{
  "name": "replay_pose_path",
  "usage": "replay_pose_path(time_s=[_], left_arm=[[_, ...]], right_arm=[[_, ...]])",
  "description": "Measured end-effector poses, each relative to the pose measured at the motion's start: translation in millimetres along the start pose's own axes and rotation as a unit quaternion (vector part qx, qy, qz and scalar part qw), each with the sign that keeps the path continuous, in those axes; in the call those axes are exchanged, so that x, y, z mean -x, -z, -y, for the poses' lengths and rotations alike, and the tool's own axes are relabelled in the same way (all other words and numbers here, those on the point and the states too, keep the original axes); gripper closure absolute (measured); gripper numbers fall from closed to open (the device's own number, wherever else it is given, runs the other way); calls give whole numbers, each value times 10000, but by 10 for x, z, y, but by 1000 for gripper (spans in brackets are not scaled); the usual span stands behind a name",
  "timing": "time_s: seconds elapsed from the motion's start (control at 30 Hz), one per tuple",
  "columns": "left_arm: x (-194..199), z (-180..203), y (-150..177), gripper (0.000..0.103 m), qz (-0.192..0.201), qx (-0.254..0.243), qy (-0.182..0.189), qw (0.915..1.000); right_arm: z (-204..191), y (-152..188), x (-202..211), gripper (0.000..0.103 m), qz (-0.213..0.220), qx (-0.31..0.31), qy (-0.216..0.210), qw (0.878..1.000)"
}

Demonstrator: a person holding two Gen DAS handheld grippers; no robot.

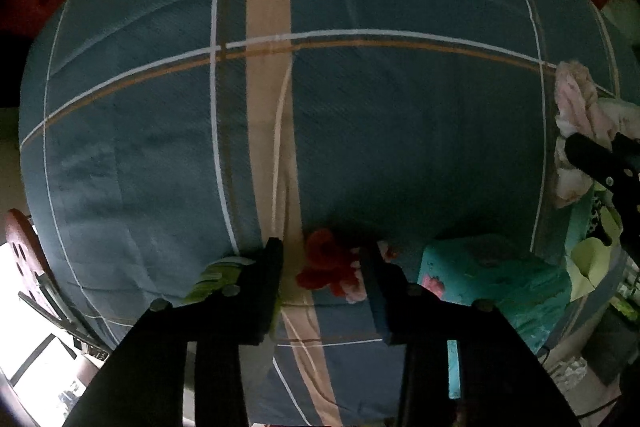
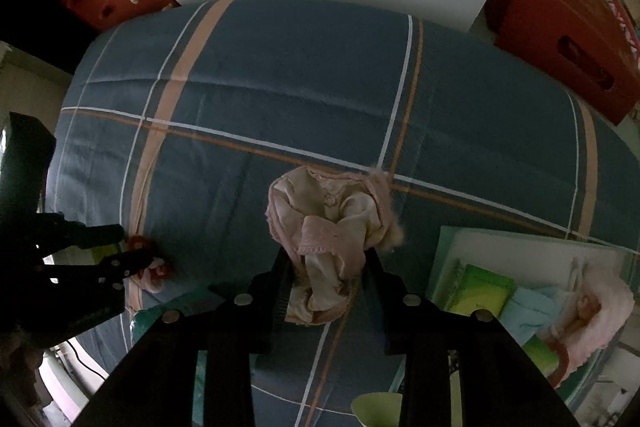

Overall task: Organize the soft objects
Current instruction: 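Grasp the red flower hair tie with the left tool while the right tool grasps the pink scrunchie, then carry the hair tie and scrunchie over the white tray with both tools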

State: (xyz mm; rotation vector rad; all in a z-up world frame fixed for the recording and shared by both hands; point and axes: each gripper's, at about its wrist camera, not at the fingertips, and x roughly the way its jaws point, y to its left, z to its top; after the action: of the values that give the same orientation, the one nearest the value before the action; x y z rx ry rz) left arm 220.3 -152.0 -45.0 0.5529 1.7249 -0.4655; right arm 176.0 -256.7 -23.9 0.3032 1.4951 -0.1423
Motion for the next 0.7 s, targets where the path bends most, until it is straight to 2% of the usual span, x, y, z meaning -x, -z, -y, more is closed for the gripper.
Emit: replay_pose_path(time_s=[0.07,0.13,0.4,0.7], left_arm=[[-11,-9,-24,65,-32,21,13,10000],[-18,-24,-35,75,-31,36,63,10000],[-77,-82,59,95,-6,31,193,9998],[38,-113,144,98,250,82,132,9996]], right_arm=[[34,-6,36,67,3,-9,-2,10000],[102,30,71,67,-1,-3,-8,10000],[161,35,66,67,-30,-5,-18,10000],[197,71,209,67,73,-48,-42,10000]])
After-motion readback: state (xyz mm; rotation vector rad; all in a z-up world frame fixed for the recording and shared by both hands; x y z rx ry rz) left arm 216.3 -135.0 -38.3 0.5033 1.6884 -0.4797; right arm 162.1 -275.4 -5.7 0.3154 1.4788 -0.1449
